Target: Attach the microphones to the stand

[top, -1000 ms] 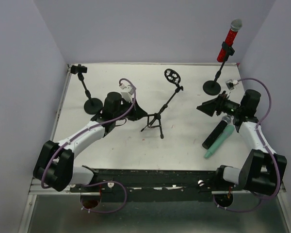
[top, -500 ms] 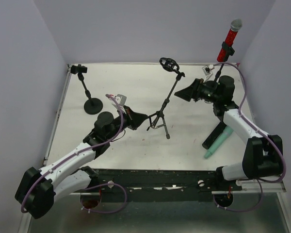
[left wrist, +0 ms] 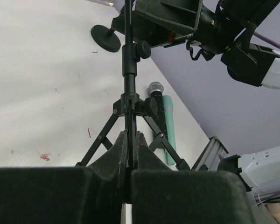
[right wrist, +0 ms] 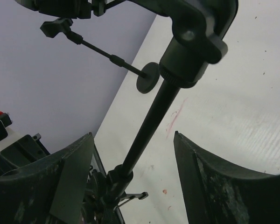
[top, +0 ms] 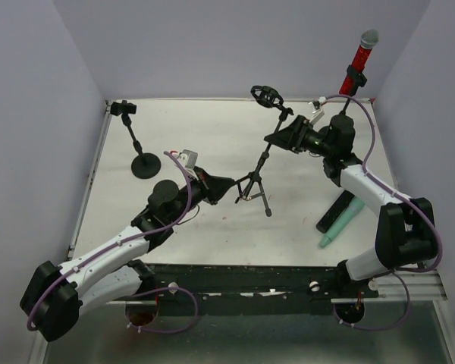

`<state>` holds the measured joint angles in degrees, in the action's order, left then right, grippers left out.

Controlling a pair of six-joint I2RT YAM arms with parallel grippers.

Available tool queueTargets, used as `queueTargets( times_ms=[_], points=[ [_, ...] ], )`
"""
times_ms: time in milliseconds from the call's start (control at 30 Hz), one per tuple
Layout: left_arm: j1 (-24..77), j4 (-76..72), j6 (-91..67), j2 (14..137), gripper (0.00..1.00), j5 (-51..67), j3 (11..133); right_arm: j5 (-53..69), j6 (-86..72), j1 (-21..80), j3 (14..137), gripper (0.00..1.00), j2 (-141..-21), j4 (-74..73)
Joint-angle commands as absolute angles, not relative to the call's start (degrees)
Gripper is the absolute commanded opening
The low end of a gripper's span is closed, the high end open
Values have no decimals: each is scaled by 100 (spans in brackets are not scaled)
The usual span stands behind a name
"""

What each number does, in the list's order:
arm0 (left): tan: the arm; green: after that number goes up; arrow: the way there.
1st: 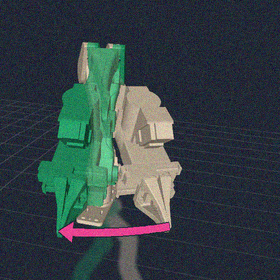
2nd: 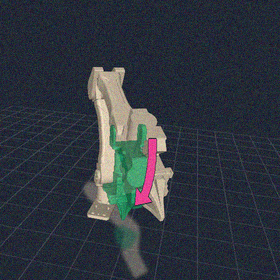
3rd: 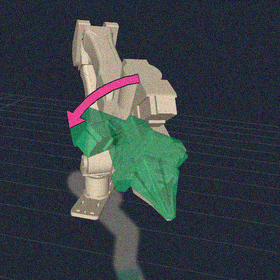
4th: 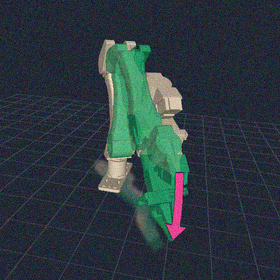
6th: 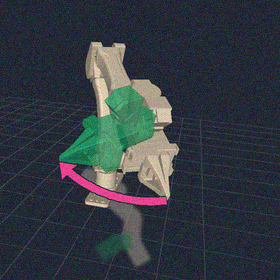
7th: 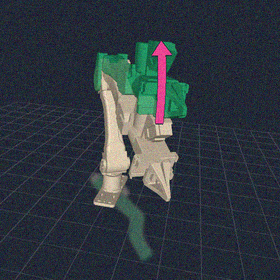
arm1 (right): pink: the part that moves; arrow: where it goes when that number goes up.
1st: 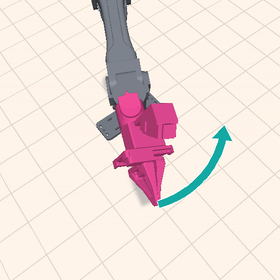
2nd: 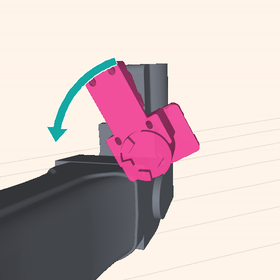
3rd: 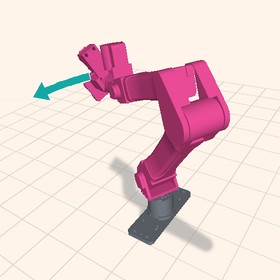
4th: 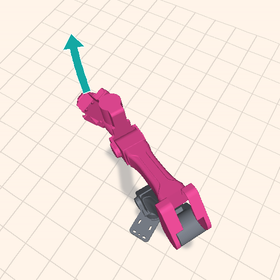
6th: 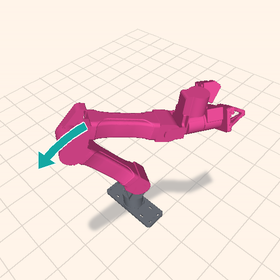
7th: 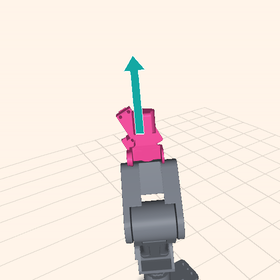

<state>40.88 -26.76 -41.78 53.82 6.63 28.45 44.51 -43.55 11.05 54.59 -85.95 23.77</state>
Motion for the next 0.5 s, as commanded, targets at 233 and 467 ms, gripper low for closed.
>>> queueTargets(
  times_ms=[233,467],
  points=[
    [4219,-3753,-4122,5194,0,589,2689,4483,-5045,1151,5362,41,-8613,3093],
    [4228,-3788,-4061,5265,0,835,2637,4614,-4685,1151,5607,18,-8666,2822]
  ],
)
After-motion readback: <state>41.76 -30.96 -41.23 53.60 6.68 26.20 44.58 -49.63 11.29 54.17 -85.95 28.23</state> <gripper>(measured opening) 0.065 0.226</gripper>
